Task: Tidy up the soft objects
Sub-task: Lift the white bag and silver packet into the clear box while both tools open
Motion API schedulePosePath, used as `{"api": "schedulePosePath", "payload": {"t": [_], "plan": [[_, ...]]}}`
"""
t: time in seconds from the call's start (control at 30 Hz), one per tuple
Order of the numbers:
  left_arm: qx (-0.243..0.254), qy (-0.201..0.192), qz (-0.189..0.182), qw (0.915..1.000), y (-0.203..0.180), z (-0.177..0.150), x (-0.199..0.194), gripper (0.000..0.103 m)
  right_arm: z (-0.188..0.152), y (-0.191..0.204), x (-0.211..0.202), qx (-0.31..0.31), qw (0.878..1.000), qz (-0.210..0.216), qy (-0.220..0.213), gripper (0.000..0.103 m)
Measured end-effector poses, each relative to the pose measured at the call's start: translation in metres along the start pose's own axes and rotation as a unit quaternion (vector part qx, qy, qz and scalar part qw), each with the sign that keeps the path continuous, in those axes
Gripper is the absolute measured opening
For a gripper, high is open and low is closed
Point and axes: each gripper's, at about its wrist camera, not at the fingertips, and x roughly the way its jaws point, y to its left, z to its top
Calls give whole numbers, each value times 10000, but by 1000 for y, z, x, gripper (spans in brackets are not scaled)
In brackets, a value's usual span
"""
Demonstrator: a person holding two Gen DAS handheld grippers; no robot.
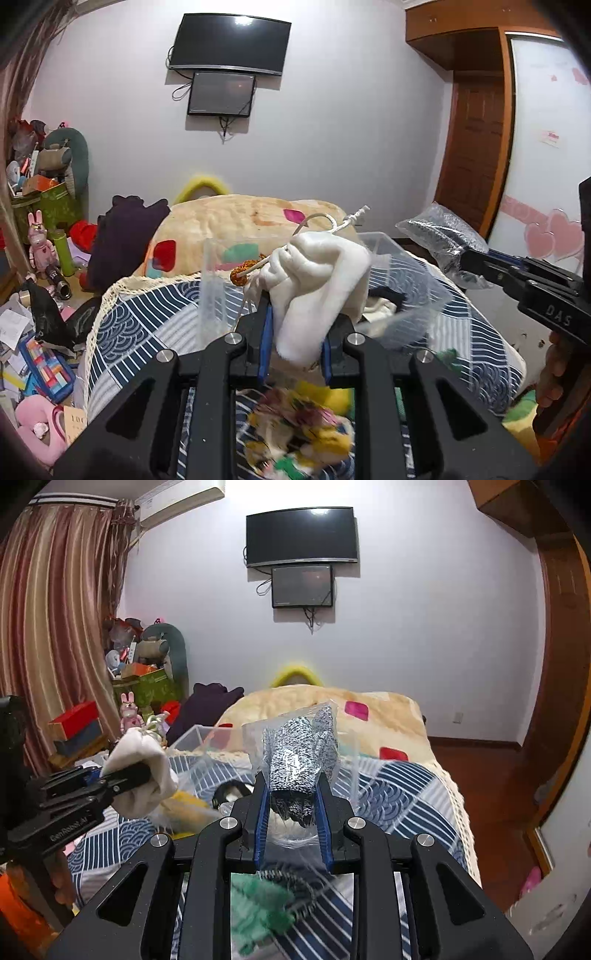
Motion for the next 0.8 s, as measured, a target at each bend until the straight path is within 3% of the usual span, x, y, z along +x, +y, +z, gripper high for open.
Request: {"api": "schedulePosePath", "payload": {"t": [0.23, 0.6, 0.8], "plan": [[-23, 210, 159, 9997, 14, 7, 33, 21, 6, 6, 33, -193, 9995, -88, 228, 21], [-128, 822, 327, 9960, 27, 0, 86, 21, -12, -11, 74, -143, 9940, -487, 964, 21], [34, 764, 467, 9960, 18, -1, 90, 25, -15, -8, 67, -257, 9940, -448, 969, 23]]}}
